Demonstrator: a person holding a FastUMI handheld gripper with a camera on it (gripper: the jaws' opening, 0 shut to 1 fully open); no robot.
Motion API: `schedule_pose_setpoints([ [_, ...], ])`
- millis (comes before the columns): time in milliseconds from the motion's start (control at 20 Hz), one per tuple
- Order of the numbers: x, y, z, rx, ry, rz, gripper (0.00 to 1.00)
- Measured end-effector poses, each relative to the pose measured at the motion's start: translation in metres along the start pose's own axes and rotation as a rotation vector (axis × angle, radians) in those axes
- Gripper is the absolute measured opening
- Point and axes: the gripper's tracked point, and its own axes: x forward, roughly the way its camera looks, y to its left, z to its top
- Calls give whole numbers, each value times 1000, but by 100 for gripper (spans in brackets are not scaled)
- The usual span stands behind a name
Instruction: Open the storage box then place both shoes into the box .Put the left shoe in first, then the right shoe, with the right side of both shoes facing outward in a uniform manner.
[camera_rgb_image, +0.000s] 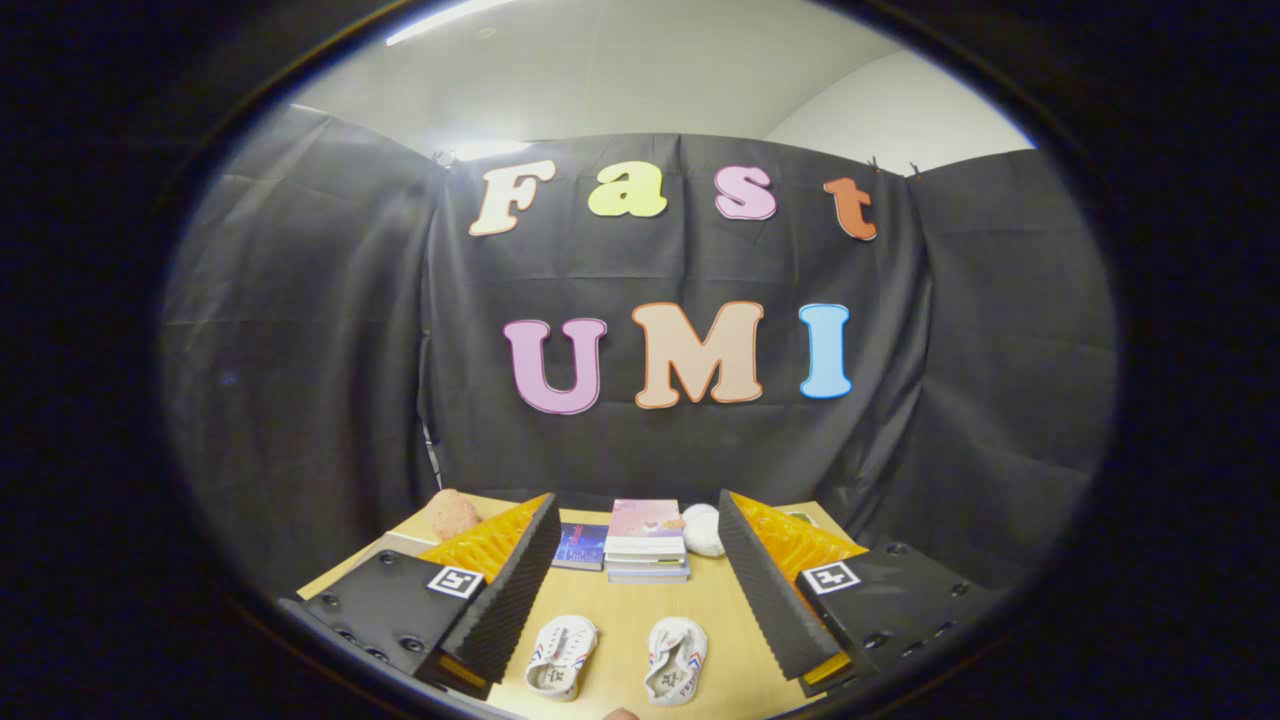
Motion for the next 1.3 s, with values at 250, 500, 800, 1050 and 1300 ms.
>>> schedule_pose_setpoints([
  [250,-8,7,-1,24,-5,17,100],
  [500,-20,28,-13,140,-11,83,98],
  [800,-31,71,-47,445,-8,244,97],
  [1050,-28,87,-97,692,23,282,98],
  [1300,-13,118,-163,969,86,294,97],
])
